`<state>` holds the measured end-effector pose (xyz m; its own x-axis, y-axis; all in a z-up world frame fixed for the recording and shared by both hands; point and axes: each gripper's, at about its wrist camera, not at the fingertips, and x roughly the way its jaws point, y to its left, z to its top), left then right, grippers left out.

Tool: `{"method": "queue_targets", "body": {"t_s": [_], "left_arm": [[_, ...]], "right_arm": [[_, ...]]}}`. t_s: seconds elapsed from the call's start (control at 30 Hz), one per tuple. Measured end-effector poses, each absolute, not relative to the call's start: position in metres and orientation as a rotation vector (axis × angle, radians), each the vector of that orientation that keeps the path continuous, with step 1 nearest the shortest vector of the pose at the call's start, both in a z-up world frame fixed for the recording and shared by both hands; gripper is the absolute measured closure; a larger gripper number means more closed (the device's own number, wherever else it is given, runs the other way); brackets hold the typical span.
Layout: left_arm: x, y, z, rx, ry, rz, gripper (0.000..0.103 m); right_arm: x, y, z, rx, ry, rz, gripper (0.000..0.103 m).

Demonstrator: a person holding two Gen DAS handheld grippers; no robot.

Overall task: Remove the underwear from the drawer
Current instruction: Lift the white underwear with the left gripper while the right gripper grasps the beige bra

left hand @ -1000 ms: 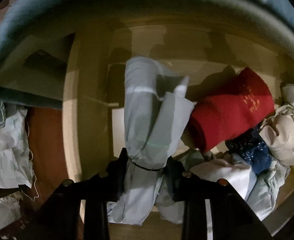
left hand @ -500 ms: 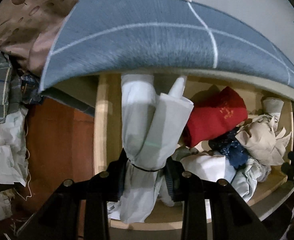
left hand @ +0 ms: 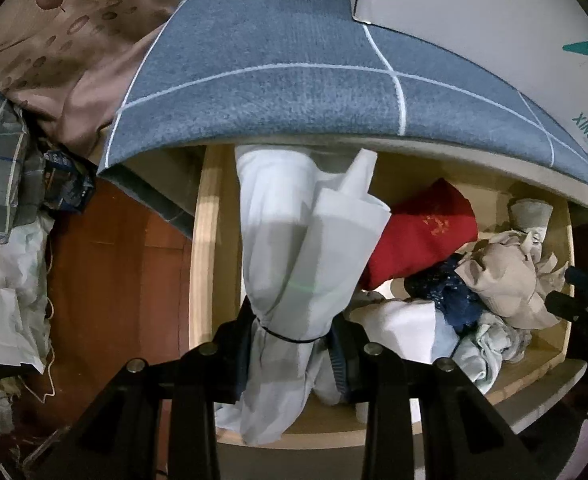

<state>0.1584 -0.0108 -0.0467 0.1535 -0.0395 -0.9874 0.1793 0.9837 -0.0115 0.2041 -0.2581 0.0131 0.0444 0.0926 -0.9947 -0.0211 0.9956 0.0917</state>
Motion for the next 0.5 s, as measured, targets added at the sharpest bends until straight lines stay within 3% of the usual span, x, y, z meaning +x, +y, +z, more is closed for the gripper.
{"method": "queue_targets", "body": {"t_s": [0.1,0.4,0.5], "left_arm": [[0.158,-0.009,-0.047,0.104,1.409,-0.161,0.070],[0.156,-0.010,-0.049,0.113,1.407,-0.162,0.070],[0.157,-0.010,-0.051,0.109,1.412,-0.162,0.070]], "right_arm": [[0.210,-0.251,0.012,-0.070,1.548,0.110,0.013],[0.216,-0.230,-0.016,-0.203,1.628,0.210,0.013],[0.216,-0.226,-0.031,-0.223,1.661,0.217,0.022]]}}
